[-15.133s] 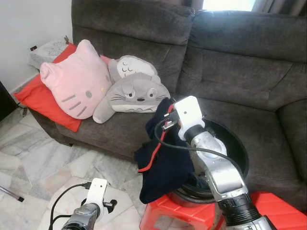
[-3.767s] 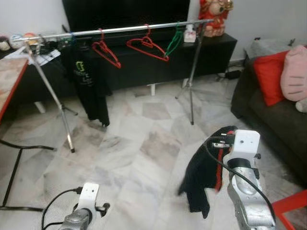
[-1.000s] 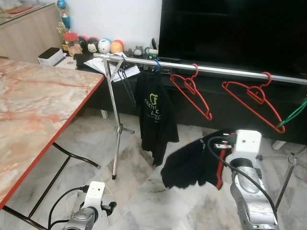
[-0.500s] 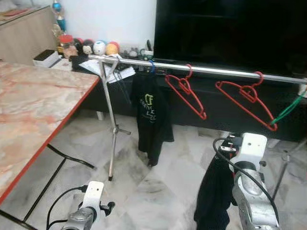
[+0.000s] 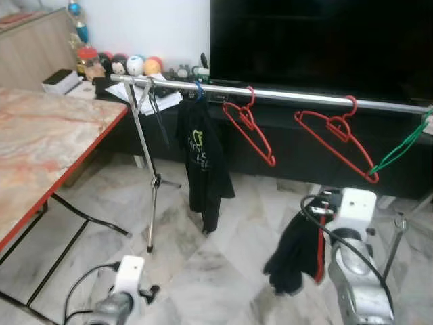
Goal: Hang hanger
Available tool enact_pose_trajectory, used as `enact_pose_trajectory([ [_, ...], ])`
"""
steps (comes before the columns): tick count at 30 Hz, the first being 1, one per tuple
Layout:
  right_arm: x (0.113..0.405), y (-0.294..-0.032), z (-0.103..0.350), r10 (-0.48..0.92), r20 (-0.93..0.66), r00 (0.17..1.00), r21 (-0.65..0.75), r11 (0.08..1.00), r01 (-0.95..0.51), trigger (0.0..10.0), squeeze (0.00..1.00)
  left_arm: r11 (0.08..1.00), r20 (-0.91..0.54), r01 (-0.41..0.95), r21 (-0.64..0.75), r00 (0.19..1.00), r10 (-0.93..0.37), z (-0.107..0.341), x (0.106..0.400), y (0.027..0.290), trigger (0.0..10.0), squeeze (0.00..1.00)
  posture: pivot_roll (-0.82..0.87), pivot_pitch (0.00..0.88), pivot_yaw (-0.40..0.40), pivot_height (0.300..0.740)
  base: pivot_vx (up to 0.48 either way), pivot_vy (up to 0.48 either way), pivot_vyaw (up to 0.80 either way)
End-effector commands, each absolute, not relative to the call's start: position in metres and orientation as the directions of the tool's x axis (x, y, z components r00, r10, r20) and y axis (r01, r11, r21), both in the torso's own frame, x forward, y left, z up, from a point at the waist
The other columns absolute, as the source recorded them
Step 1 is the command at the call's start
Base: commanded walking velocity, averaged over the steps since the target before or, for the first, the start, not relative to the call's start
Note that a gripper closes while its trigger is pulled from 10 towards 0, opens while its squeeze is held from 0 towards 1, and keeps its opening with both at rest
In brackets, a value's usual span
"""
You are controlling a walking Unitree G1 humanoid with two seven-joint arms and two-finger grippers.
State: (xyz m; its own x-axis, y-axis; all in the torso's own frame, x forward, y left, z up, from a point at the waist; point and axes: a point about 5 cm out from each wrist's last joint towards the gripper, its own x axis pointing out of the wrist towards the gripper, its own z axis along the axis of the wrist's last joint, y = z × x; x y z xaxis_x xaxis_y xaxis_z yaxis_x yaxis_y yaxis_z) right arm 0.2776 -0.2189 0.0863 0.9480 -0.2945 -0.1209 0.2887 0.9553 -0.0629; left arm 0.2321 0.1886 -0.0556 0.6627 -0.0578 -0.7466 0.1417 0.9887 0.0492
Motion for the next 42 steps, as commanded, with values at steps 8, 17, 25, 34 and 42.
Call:
enact_pose_trajectory([
  [8, 0.28, -0.216, 0.091, -0.288, -0.096, 0.953, -0.054, 0.957, 0.284, 10.0, 0.0, 0.988, -0.751, 0.134, 0.073, 0.66, -0.034, -0.054, 0.232, 0.198, 10.0, 0.0, -0.07, 0.0, -0.025, 0.74, 0.0, -0.345, 0.0],
  [17, 0.28, -0.217, 0.091, -0.295, -0.1, 0.95, -0.056, 0.955, 0.29, 10.0, 0.0, 0.988, -0.75, 0.136, 0.074, 0.661, -0.035, -0.054, 0.233, 0.198, 10.0, 0.0, -0.07, 0.0, -0.024, 0.74, 0.0, -0.344, 0.0],
  [25, 0.28, -0.219, 0.089, -0.297, -0.105, 0.949, -0.059, 0.954, 0.293, 10.0, 0.0, 0.989, -0.749, 0.124, 0.079, 0.662, -0.023, -0.054, 0.234, 0.198, 10.0, 0.0, -0.07, 0.0, -0.023, 0.74, 0.0, -0.164, 0.0],
  [34, 0.279, -0.224, 0.081, -0.3, -0.129, 0.945, -0.076, 0.953, 0.293, 10.0, 0.0, 0.988, -0.734, 0.117, 0.103, 0.679, -0.004, -0.052, 0.235, 0.199, 10.0, 0.0, -0.08, 0.0, -0.02, 0.74, 0.0, 0.0, 0.0],
  [42, 0.281, -0.231, 0.061, -0.296, -0.209, 0.932, -0.12, 0.954, 0.276, 10.0, 0.0, 0.991, -0.63, 0.0, 0.137, 0.772, 0.088, -0.046, 0.239, 0.201, 10.0, 0.0, -0.09, 0.0, -0.018, 0.74, 0.0, 0.0, 0.0],
])
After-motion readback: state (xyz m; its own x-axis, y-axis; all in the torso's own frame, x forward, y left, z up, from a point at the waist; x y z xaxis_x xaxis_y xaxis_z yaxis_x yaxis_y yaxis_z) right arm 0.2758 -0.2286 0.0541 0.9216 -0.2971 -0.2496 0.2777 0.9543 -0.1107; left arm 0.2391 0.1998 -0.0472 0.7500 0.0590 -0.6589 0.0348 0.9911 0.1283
